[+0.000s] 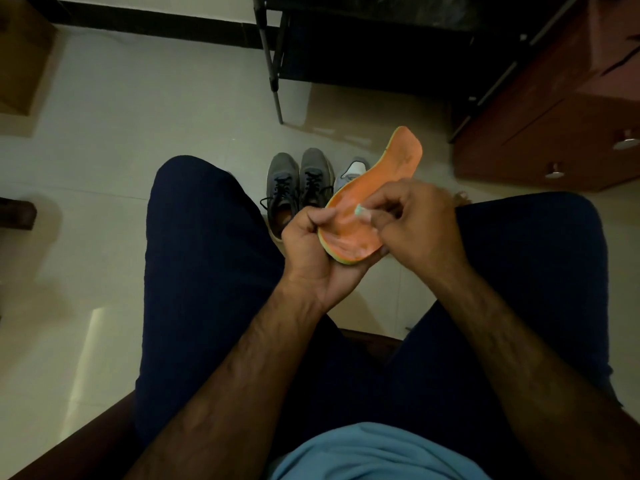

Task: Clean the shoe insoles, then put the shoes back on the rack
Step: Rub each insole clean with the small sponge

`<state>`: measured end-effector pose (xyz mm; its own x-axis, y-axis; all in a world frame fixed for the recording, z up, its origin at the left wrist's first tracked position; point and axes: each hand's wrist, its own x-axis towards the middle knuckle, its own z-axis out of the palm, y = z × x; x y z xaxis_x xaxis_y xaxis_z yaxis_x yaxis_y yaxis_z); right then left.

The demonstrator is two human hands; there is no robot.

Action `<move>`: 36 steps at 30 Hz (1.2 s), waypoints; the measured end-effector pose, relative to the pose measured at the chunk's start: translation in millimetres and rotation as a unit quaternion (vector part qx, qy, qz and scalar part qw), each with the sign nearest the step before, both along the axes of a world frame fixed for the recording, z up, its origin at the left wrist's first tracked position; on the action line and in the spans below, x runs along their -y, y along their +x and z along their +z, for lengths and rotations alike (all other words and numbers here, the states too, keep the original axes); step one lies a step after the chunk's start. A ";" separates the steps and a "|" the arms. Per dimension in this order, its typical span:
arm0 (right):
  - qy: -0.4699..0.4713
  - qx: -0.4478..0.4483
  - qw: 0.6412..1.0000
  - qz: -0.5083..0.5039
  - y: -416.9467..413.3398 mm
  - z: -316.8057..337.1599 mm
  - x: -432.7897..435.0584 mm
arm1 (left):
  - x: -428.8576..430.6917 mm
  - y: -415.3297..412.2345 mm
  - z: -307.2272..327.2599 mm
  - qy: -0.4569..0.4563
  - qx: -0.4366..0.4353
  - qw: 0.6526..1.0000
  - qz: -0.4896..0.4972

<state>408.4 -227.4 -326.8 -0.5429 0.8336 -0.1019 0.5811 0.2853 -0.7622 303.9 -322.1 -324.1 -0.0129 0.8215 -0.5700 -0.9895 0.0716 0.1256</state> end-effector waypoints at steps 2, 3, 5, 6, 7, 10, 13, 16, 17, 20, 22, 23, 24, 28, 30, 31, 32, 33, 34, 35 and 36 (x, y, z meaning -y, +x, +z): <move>-0.010 0.004 0.999 0.038 -2.0 4.6 8.1 | -0.2 -1.7 -1.5 -0.001 0.002 1.000 -0.006; -0.009 0.008 0.999 0.032 -1.9 4.6 5.4 | -1.0 -1.5 -2.1 -0.003 0.002 1.000 -0.009; 0.011 0.020 1.000 -0.012 -2.0 2.6 -6.0 | -1.7 -0.6 -2.6 -0.005 0.007 1.000 -0.012; 0.021 0.027 0.999 -0.025 -2.7 2.2 -9.8 | -1.2 -0.4 -2.4 -0.008 0.009 1.000 -0.013; 0.025 0.034 0.999 -0.023 -3.7 2.0 -10.4 | -0.5 -0.8 -1.8 -0.017 0.009 1.000 -0.014; 0.015 0.039 0.998 0.043 -5.5 6.1 0.7 | 1.9 -2.7 -0.3 -0.047 0.006 0.999 -0.023; 0.002 0.062 0.995 0.073 -0.1 10.6 -4.1 | 0.7 -2.8 0.7 -0.074 0.006 0.997 -0.026; -0.003 0.106 0.991 0.077 9.4 14.1 -15.9 | 0.2 -1.8 -2.3 -0.084 -0.011 0.996 -0.025; -0.008 0.118 0.989 0.086 12.0 14.8 -16.3 | 0.5 -1.4 -2.3 -0.086 -0.013 0.996 -0.026; 0.003 0.106 0.991 0.084 10.2 15.0 -10.3 | 1.0 3.1 -3.0 -0.079 -0.023 0.996 -0.046; 0.010 0.045 0.998 0.044 0.6 13.1 -5.6 | 0.1 8.4 -3.8 -0.071 -0.026 0.995 -0.064; 0.017 0.021 0.999 0.029 -4.8 11.8 -3.9 | -0.2 10.1 -4.0 -0.071 -0.027 0.995 -0.069; 0.021 0.006 1.000 0.021 -9.4 11.3 -1.8 | -0.2 10.7 -4.5 -0.071 -0.028 0.995 -0.070; -0.008 0.048 0.997 0.061 -3.2 14.9 2.4 | 2.0 2.9 -4.7 -0.073 -0.015 0.996 -0.048; -0.019 0.086 0.992 0.091 6.2 20.0 2.9 | 1.9 0.1 -4.3 -0.084 -0.015 0.995 -0.044; -0.017 0.093 0.991 0.096 8.5 21.6 2.2 | 1.8 0.4 -4.7 -0.089 -0.020 0.995 -0.049; -0.011 0.088 0.992 0.090 8.3 22.2 1.0 | 1.3 1.2 -5.5 -0.089 -0.023 0.994 -0.051; -0.001 0.078 0.994 0.074 6.3 22.0 -0.9 | 0.7 3.0 -6.3 -0.086 -0.023 0.995 -0.054; 0.010 0.063 0.997 0.054 2.9 21.0 -2.9 | 0.4 4.5 -7.1 -0.083 -0.021 0.995 -0.056; 0.021 0.048 0.998 0.035 -1.8 18.9 -5.0 | 0.1 5.3 -7.8 -0.083 -0.020 0.995 -0.057; 0.031 0.035 0.999 0.021 -6.5 16.7 -6.2 | 0.2 5.2 -8.6 -0.086 -0.019 0.994 -0.057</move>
<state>401.9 -221.3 -310.1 -0.5706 0.8163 -0.0901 0.6186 0.3551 -0.7008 309.1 -322.2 -332.7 0.0515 0.7089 -0.7035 -0.9685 0.2074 0.1381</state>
